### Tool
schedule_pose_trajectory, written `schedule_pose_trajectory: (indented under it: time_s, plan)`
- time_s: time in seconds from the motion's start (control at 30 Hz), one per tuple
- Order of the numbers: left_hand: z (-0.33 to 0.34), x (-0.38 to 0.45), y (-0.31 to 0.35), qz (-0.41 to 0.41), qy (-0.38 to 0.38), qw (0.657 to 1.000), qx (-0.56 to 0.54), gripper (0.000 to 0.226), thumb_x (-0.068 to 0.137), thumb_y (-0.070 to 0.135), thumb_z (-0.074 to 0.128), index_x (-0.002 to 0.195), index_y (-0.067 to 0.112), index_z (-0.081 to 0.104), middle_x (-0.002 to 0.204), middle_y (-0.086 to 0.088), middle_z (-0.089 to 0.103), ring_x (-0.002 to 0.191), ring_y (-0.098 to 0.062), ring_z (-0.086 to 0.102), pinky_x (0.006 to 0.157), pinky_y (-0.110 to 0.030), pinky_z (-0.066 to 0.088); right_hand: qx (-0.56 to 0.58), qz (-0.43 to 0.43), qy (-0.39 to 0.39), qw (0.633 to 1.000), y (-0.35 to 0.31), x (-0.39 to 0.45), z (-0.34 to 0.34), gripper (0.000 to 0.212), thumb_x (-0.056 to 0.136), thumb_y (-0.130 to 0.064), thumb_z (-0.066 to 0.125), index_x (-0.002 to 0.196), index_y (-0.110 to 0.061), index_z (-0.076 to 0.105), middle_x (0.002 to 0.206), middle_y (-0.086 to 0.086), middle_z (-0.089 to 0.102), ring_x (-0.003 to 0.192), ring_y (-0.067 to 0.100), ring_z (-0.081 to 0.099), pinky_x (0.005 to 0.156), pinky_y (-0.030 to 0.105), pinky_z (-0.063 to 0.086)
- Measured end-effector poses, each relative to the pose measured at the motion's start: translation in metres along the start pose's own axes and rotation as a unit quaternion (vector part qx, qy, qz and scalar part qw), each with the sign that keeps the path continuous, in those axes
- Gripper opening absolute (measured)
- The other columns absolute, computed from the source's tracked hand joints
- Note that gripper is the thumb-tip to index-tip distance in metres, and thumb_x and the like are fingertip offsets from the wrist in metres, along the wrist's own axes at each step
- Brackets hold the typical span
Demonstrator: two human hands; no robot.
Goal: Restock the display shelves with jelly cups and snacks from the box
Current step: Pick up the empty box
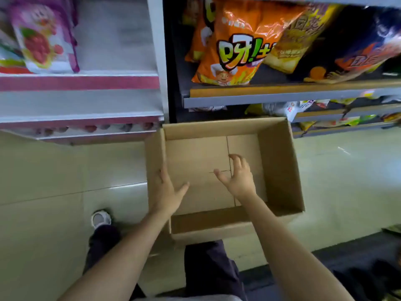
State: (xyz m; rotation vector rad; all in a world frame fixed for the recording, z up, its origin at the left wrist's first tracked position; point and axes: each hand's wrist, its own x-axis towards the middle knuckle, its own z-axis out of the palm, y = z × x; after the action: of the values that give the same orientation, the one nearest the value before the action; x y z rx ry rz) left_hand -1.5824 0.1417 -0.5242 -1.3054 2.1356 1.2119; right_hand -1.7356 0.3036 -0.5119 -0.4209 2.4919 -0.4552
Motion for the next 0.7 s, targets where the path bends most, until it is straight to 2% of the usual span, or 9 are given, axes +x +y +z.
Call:
schedule_pose_trajectory:
  time_s: [0.07,0.13,0.23,0.3,0.37,0.43,0.5,0.57,0.7]
  plan:
    - [0.028,0.010,0.007,-0.056,0.067,0.994,-0.068,0.105,0.085,0.059,0.066,0.159,0.026,-0.001,0.163,-0.004,0.022,0.141,-0.033,0.040,0.107,-0.047,0.043,-0.076,-0.045,0.025,0.996,0.019,0.040,-0.012,0.093,0.084,-0.075,0.053,0.154,-0.019,0.026,0.160,0.003,0.025,0.149,0.023,0.020,0.121,0.050,0.023]
    - [0.046,0.020,0.010,-0.083,0.132,0.982,-0.109,0.102,0.084,0.058,0.068,0.159,0.027,0.006,0.160,-0.004,0.030,0.137,-0.033,0.044,0.105,-0.049,0.044,-0.148,-0.091,0.025,0.984,0.029,0.078,-0.022,0.108,0.080,-0.082,0.047,0.157,-0.013,0.017,0.166,0.006,0.013,0.154,0.022,0.003,0.124,0.045,0.005]
    - [0.058,0.032,0.016,-0.089,0.216,0.967,-0.102,0.086,0.088,0.059,0.062,0.155,0.028,0.020,0.145,-0.008,0.050,0.122,-0.034,0.057,0.091,-0.049,0.051,-0.207,-0.149,0.032,0.966,0.031,0.119,-0.024,0.118,0.073,-0.089,0.039,0.157,-0.009,0.017,0.165,0.011,0.014,0.154,0.025,0.001,0.123,0.047,-0.001]
    - [0.061,0.038,0.019,-0.096,0.246,0.960,-0.091,0.079,0.088,0.062,0.058,0.152,0.029,0.024,0.137,-0.009,0.056,0.113,-0.035,0.061,0.084,-0.047,0.052,-0.229,-0.175,0.067,0.955,0.030,0.132,-0.018,0.116,0.073,-0.091,0.038,0.154,-0.008,0.026,0.159,0.019,0.026,0.151,0.033,0.013,0.124,0.052,0.004]
    - [0.066,0.042,0.019,-0.112,0.251,0.958,-0.087,0.077,0.089,0.064,0.055,0.152,0.031,0.024,0.135,-0.009,0.058,0.109,-0.036,0.062,0.082,-0.047,0.053,-0.221,-0.204,0.154,0.941,0.027,0.141,-0.016,0.108,0.075,-0.088,0.044,0.147,-0.008,0.038,0.146,0.025,0.040,0.139,0.041,0.033,0.120,0.055,0.019]
    - [0.068,0.044,0.018,-0.122,0.257,0.956,-0.073,0.077,0.089,0.066,0.052,0.151,0.032,0.023,0.134,-0.010,0.058,0.106,-0.037,0.063,0.081,-0.047,0.052,-0.218,-0.230,0.199,0.927,0.022,0.155,-0.018,0.102,0.077,-0.086,0.046,0.142,-0.008,0.046,0.140,0.025,0.047,0.134,0.041,0.040,0.118,0.053,0.019]
    - [0.070,0.043,0.016,-0.118,0.264,0.955,-0.066,0.077,0.089,0.067,0.051,0.151,0.031,0.024,0.131,-0.011,0.059,0.104,-0.036,0.063,0.079,-0.045,0.054,-0.248,-0.229,0.138,0.931,0.014,0.171,-0.023,0.099,0.076,-0.087,0.043,0.138,-0.010,0.052,0.138,0.020,0.053,0.134,0.037,0.042,0.120,0.052,0.014]
    - [0.070,0.044,0.014,-0.115,0.268,0.954,-0.069,0.077,0.088,0.069,0.049,0.150,0.032,0.023,0.130,-0.010,0.059,0.102,-0.035,0.064,0.078,-0.045,0.056,-0.277,-0.219,0.084,0.932,0.009,0.187,-0.027,0.089,0.078,-0.083,0.045,0.132,-0.013,0.057,0.128,0.014,0.061,0.125,0.035,0.050,0.113,0.050,0.028]
    - [0.067,0.046,0.012,-0.103,0.263,0.957,-0.064,0.076,0.088,0.071,0.047,0.150,0.035,0.020,0.132,-0.007,0.058,0.106,-0.033,0.063,0.082,-0.049,0.056,-0.278,-0.159,0.059,0.946,0.001,0.204,-0.033,0.065,0.083,-0.073,0.054,0.115,-0.019,0.068,0.110,0.012,0.068,0.118,0.032,0.051,0.099,0.042,0.033]
